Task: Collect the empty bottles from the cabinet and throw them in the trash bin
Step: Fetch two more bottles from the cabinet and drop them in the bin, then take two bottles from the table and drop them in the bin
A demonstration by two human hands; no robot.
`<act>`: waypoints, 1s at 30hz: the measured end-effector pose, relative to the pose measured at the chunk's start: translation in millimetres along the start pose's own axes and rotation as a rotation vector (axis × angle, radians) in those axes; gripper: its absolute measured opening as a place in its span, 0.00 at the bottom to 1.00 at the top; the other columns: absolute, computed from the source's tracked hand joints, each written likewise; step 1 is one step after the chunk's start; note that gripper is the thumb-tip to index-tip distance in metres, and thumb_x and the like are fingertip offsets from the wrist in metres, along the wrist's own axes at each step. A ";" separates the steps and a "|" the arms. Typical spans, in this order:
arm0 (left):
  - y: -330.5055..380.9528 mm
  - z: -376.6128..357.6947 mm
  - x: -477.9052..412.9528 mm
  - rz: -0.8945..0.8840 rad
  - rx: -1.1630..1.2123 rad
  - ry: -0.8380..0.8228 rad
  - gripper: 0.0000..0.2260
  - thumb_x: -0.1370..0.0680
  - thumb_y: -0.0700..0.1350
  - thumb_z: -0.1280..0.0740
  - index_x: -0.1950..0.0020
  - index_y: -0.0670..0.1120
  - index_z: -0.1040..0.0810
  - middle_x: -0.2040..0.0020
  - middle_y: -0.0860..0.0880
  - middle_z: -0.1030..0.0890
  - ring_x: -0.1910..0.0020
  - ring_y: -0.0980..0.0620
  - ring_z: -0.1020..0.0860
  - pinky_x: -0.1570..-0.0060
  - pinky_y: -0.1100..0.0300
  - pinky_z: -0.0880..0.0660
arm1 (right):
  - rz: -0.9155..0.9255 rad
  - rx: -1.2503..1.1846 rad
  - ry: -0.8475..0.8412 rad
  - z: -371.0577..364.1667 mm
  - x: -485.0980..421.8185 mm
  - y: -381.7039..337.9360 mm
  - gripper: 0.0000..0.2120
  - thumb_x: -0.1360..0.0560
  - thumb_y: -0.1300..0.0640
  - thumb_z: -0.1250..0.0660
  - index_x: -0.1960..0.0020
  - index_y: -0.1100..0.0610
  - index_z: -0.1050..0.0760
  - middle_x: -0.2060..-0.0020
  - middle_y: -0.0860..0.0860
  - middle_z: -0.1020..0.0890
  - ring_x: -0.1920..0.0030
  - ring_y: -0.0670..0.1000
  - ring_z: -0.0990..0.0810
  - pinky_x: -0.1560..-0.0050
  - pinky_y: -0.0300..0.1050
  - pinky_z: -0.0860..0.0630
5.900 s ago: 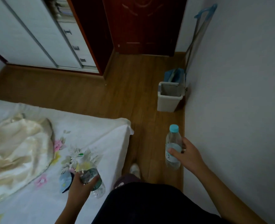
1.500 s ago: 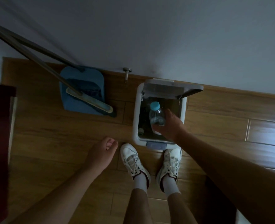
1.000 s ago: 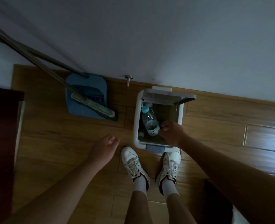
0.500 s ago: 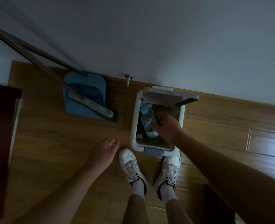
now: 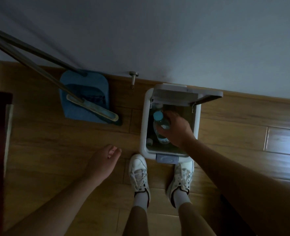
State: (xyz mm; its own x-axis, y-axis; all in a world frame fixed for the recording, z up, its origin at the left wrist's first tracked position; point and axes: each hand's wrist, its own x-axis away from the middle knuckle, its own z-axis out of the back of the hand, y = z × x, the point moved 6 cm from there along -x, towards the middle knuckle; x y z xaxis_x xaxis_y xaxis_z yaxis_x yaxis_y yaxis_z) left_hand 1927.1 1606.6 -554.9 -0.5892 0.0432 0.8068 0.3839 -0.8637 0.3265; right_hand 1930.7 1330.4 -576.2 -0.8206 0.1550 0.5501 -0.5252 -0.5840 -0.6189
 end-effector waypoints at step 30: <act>154.4 94.5 234.0 -0.230 -0.361 -0.105 0.10 0.17 0.56 0.43 0.45 0.54 0.24 0.51 0.50 0.20 0.54 0.51 0.22 0.58 0.57 0.25 | -0.554 -0.420 0.208 140.8 323.4 9.9 0.17 0.23 0.49 0.33 0.39 0.57 0.20 0.51 0.53 0.15 0.54 0.51 0.16 0.57 0.44 0.24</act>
State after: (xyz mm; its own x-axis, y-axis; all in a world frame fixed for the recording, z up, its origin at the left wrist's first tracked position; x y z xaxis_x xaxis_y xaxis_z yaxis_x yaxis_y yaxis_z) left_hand 1915.7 1530.8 -269.2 -0.5476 0.2895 0.7851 -0.0330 -0.9450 0.3255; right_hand 1691.9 1262.5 -325.5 -0.4128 0.5122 0.7532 -0.8842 -0.0270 -0.4663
